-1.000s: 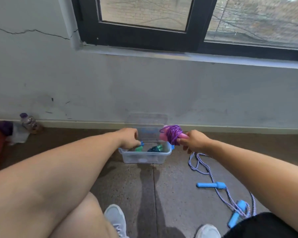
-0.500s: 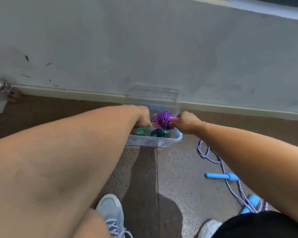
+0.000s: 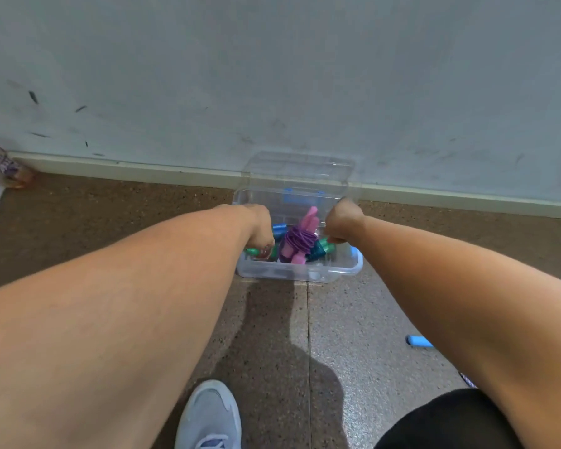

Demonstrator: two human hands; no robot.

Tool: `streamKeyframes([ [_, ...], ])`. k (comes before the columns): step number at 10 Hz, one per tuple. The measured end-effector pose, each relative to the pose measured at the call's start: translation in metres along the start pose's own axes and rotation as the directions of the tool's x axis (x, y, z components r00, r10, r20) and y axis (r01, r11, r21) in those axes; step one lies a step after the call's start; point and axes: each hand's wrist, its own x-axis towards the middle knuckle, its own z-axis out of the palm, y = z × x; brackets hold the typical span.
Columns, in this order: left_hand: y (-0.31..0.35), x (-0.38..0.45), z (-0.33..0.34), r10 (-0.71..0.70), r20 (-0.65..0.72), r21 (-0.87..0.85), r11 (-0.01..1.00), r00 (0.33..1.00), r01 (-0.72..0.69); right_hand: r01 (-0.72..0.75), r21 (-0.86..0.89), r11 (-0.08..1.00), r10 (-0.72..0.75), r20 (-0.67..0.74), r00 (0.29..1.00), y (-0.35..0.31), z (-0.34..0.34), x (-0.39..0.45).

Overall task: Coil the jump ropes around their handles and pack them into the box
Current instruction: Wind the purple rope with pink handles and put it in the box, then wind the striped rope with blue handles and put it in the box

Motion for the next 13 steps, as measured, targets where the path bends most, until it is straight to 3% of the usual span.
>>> streamKeyframes([
  [1,-0.001,0.003,0.0,-0.008,0.027,0.035,0.999,1.0,0.007,-0.057,0.24,0.969,0.034,0.097,0.995,0.002,-0.003,-0.003],
  [2,0.004,0.004,-0.001,0.005,0.039,0.017,1.0,0.999,-0.006,-0.106,0.236,0.966,0.09,0.079,0.993,0.007,-0.001,0.004],
  [5,0.057,0.003,-0.005,0.086,0.028,0.068,0.994,0.996,-0.088,-0.058,0.321,0.945,0.062,-0.004,0.998,0.052,-0.021,-0.018],
  [9,0.237,-0.01,0.018,0.381,0.018,0.275,0.887,0.924,-0.371,-0.17,0.393,0.904,0.148,0.086,0.985,0.222,-0.021,-0.112],
  [11,0.306,-0.01,0.05,0.457,0.083,0.369,0.811,0.886,-0.453,-0.248,0.495,0.833,0.189,0.168,0.968,0.297,0.006,-0.147],
  [13,0.359,-0.006,0.086,0.496,0.145,0.39,0.766,0.856,-0.51,-0.341,0.638,0.691,0.265,0.215,0.94,0.343,0.058,-0.156],
])
